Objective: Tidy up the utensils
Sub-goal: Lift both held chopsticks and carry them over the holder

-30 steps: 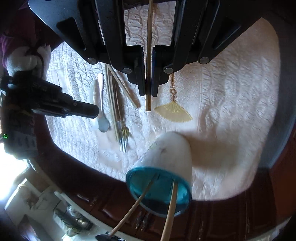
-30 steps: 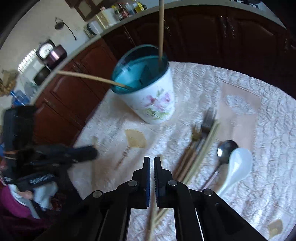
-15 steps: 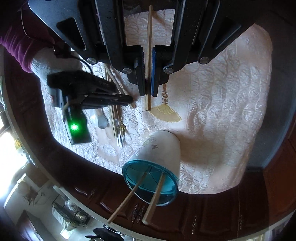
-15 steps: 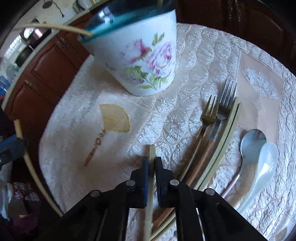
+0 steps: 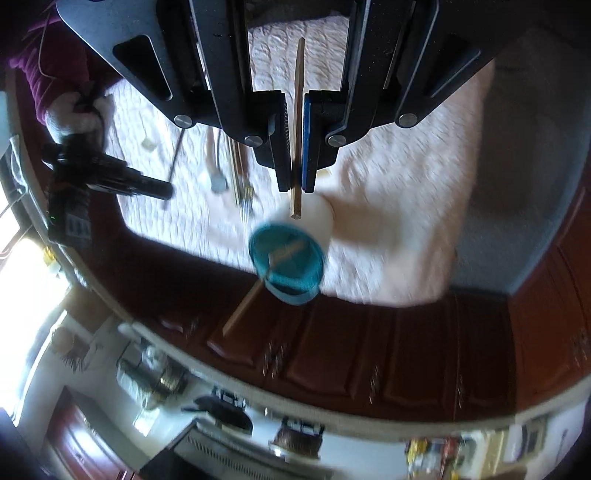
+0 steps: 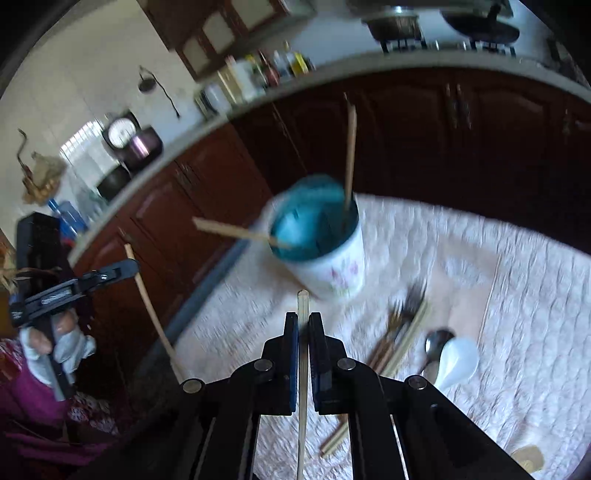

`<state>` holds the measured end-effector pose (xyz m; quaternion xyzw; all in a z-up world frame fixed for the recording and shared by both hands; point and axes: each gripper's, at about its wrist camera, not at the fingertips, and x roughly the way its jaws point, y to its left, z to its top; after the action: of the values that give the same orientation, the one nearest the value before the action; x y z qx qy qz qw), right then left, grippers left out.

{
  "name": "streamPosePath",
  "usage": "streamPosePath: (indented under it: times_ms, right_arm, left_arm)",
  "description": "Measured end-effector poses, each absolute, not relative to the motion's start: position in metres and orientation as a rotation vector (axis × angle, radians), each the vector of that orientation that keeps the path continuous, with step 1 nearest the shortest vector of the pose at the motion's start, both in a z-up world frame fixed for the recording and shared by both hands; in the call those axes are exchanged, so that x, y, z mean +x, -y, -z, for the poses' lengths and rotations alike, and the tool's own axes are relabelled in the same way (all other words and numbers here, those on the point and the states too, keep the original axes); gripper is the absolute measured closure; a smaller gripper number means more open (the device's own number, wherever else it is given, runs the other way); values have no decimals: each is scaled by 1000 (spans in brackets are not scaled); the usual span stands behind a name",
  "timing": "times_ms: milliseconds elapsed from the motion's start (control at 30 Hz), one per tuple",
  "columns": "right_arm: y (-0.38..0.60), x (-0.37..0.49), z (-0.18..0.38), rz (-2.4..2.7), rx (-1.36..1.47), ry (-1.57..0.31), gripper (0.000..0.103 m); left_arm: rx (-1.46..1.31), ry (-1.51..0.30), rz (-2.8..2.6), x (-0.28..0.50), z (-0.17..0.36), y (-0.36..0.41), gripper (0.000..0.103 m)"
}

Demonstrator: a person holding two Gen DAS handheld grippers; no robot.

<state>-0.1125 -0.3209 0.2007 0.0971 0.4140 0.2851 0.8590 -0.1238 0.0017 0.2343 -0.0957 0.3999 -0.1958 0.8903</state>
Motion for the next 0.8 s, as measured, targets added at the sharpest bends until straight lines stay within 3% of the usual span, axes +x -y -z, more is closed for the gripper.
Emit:
streamPosePath:
  times_ms: [467,800]
  right_arm:
    - [296,-48,-332,-492,151,-572,98]
    - [269,21,-340,-413,106,-516,98]
  left_arm:
    - [-170,-553,277,-33,-335,-23,99]
    - [-172,-516,374,36,-345,18,99]
